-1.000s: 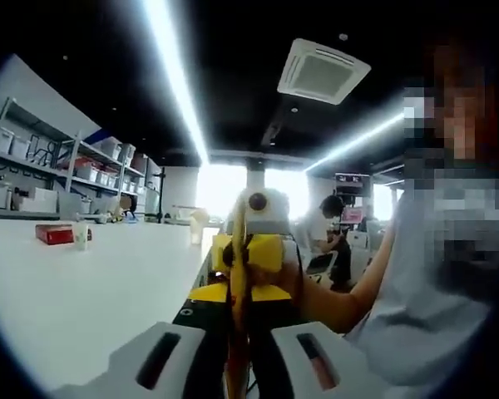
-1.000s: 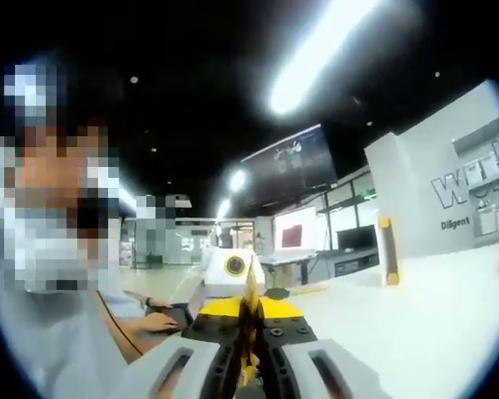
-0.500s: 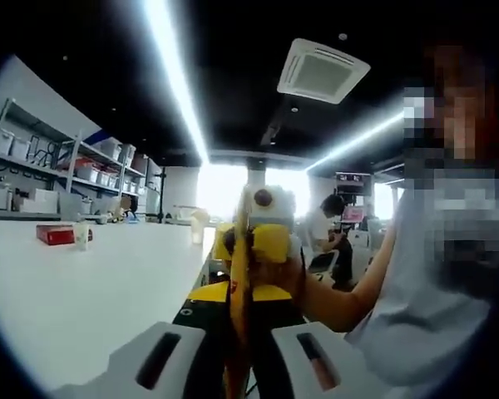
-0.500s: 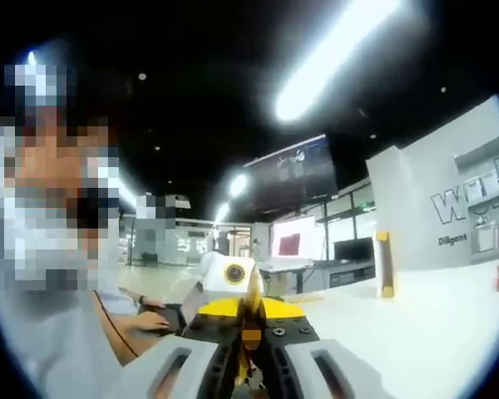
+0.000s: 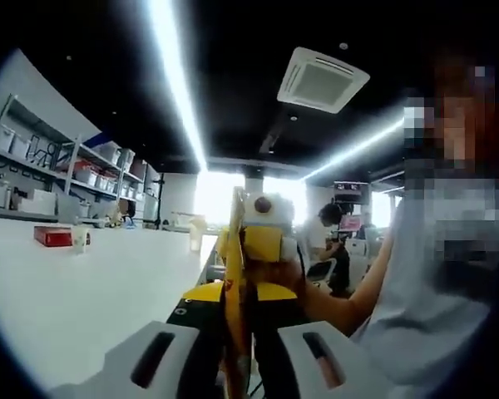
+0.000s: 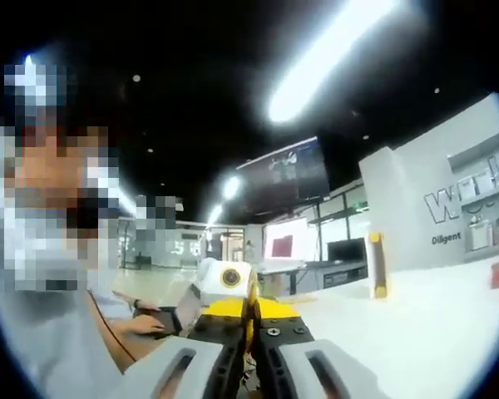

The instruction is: Tear open the coffee pouch, take out the coffee, and pour the coffee from the pouch into the cup

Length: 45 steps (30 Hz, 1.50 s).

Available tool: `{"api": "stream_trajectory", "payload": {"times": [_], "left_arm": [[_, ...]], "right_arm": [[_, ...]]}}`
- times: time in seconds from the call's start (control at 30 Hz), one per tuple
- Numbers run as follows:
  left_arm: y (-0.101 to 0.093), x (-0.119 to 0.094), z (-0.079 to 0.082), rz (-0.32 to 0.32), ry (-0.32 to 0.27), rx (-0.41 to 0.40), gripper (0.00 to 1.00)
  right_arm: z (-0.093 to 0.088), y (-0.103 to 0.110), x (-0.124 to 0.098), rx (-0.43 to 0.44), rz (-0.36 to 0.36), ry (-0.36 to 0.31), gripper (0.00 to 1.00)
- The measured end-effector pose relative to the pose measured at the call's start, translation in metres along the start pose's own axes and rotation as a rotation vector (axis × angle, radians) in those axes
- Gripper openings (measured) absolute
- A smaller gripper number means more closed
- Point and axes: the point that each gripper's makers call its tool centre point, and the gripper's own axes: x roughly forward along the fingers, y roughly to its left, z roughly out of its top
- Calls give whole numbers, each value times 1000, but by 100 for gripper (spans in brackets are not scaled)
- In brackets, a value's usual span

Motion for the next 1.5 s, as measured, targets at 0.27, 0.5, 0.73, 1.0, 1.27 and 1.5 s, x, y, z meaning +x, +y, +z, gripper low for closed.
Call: {"api": "stream_trajectory", "payload": {"times": [0.27,0.5,0.73,1.0,1.27,1.5], "left_arm": [[0,-2,-3,14,38,-25,9],[0,-3,-3,3,36,-47,9],[0,0,-1,-6,4,-32,18],[-3,-3,-3,-5,48,-154,12],[-3,0,-7,-6,68,-234,12],[-3,0,-7,-1,37,43,18]], "right_arm": [[0,3,0,4,21,0,7],[0,1,-1,-4,17,-1,5],[2,-3,-1,-41,-19,-5,3],[0,-6,2,-148,-55,20,3],[-5,-12,1,-254,-111,70,2],[-2,0,-1,97,23,12,3]]}}
